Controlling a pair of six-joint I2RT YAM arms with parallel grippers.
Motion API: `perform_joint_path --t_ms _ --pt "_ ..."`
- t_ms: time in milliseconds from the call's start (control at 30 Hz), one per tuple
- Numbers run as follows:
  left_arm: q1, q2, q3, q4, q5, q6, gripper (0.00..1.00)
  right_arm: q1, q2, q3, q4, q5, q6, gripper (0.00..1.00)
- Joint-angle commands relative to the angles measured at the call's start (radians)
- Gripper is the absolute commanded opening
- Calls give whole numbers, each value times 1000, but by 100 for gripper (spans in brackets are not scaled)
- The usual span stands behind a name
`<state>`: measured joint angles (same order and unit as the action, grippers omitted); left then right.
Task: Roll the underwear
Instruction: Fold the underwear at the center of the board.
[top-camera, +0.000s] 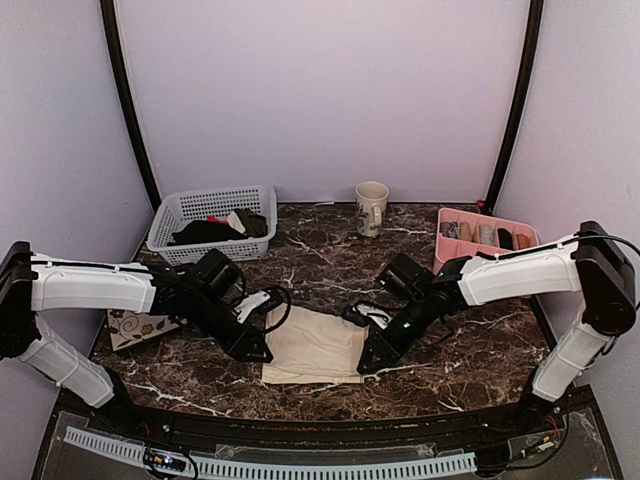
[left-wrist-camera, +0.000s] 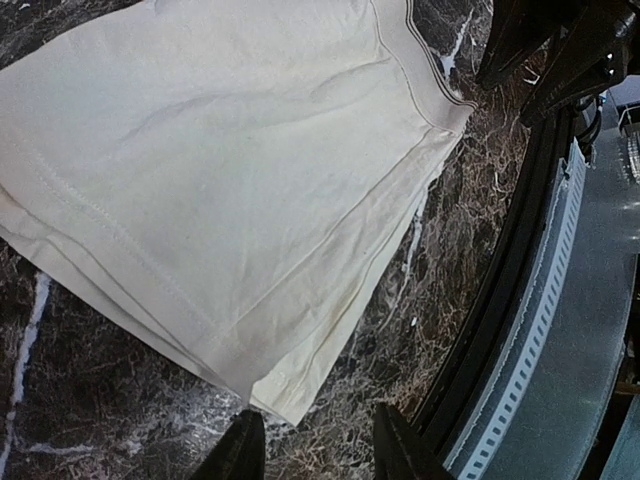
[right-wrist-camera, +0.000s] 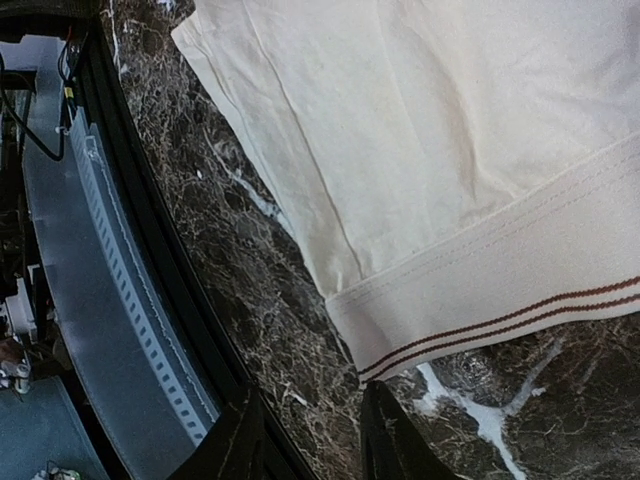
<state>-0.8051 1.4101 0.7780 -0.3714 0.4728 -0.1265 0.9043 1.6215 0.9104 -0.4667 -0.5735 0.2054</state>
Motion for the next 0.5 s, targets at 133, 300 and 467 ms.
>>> perform_joint_path --t_ms 133,300,467 --pt "-13 67 36 38 -28 0 40 -7 42 70 32 -18 43 31" --pt "-13 132 56 20 -54 4 40 -5 73 46 46 -18 51 29" --pt "-16 142 48 6 -53 12 34 11 93 -5 67 -28 59 26"
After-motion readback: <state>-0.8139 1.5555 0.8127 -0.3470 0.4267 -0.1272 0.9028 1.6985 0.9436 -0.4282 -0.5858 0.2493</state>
